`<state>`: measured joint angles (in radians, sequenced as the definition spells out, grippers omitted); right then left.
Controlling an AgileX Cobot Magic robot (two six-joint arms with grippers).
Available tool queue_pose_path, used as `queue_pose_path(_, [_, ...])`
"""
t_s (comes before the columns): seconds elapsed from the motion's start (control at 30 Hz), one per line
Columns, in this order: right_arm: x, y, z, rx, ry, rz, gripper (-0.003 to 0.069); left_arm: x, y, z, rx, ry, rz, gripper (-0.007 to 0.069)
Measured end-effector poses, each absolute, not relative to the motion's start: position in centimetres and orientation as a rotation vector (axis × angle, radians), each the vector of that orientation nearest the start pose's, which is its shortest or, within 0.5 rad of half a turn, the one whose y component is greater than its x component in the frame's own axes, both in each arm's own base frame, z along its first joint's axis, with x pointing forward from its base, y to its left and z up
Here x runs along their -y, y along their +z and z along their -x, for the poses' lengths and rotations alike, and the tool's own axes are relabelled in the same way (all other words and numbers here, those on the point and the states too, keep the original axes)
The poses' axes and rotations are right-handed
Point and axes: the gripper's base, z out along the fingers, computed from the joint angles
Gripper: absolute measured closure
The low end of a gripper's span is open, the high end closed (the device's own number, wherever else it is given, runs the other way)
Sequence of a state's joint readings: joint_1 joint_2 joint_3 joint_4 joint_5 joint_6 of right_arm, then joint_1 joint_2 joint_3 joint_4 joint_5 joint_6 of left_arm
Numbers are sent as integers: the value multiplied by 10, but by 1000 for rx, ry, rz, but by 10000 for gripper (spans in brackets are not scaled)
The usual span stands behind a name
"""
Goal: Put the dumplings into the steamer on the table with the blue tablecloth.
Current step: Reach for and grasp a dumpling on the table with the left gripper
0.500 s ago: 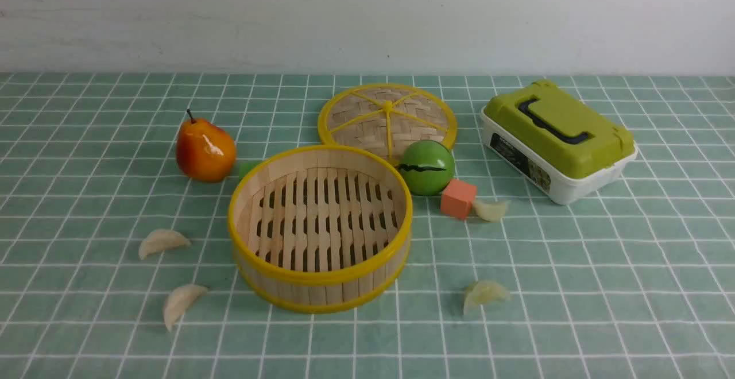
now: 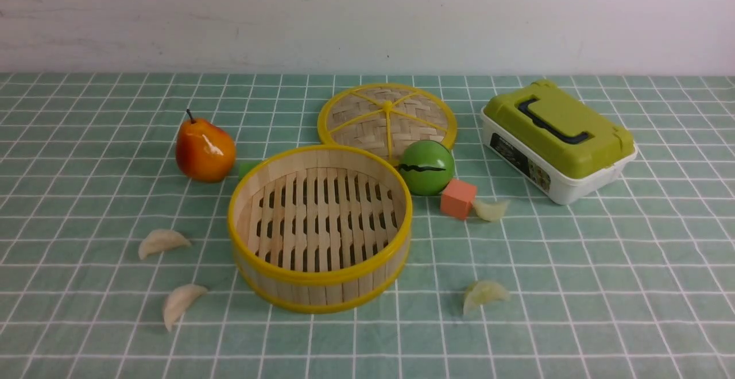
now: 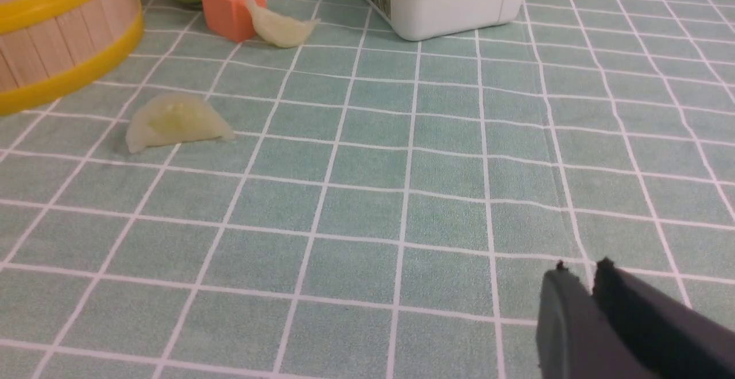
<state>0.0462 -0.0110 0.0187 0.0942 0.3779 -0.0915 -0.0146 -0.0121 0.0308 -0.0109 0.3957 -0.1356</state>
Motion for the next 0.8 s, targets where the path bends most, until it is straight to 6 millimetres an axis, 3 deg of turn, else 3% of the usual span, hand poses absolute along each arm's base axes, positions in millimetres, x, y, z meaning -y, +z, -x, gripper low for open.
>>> queue_pose_path(0.37, [-6,174,-52,-1867,62,71,575,1,169,-52,-1885,-103,114,387])
queue_pose_path(0.6, [-5,175,-53,-1841,59,68,566,1,178,-55,-1782,-108,108,387])
queue_pose_path(0.8, [-3,201,-57,-1540,41,37,559,1,201,-57,-1522,-119,91,387])
